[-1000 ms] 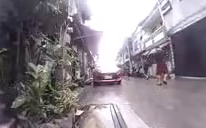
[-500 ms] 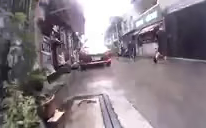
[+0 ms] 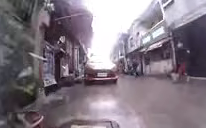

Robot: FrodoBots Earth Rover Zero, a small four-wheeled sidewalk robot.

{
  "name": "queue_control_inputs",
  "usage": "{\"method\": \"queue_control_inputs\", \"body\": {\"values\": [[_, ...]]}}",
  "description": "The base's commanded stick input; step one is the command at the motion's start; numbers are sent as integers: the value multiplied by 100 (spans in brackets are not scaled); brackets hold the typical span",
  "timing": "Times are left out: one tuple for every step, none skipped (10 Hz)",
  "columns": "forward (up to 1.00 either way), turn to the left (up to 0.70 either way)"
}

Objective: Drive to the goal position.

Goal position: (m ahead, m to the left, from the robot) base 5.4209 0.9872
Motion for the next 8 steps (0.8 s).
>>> {"method": "queue_control_inputs", "body": {"values": [[99,-3],[99,0],[99,0],[99,0],[99,0],[99,0],[99,0],[67,-18]]}}
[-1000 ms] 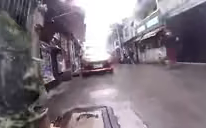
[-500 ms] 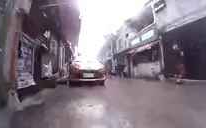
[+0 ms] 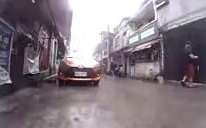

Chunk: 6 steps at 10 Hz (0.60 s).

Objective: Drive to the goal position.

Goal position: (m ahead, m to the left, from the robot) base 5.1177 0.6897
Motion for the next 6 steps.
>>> {"method": "queue_control_inputs", "body": {"values": [[0,-67],[0,-61],[0,0],[0,0],[29,0],[99,0]]}}
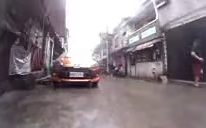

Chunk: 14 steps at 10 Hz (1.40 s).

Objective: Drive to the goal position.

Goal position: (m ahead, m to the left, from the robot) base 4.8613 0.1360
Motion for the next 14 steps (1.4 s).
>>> {"method": "queue_control_inputs", "body": {"values": [[99,0],[71,0],[0,-28],[0,-99],[0,-99],[0,-70],[0,0],[0,0],[0,0],[0,0],[0,0],[0,0],[0,0],[0,0]]}}
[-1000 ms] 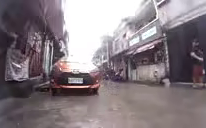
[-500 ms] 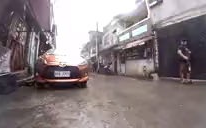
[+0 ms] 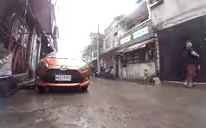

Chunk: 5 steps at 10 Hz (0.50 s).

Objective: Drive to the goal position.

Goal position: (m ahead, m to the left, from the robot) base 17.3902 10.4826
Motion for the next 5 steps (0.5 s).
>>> {"method": "queue_control_inputs", "body": {"values": [[0,0],[0,-65],[0,-99],[0,-2],[99,0]]}}
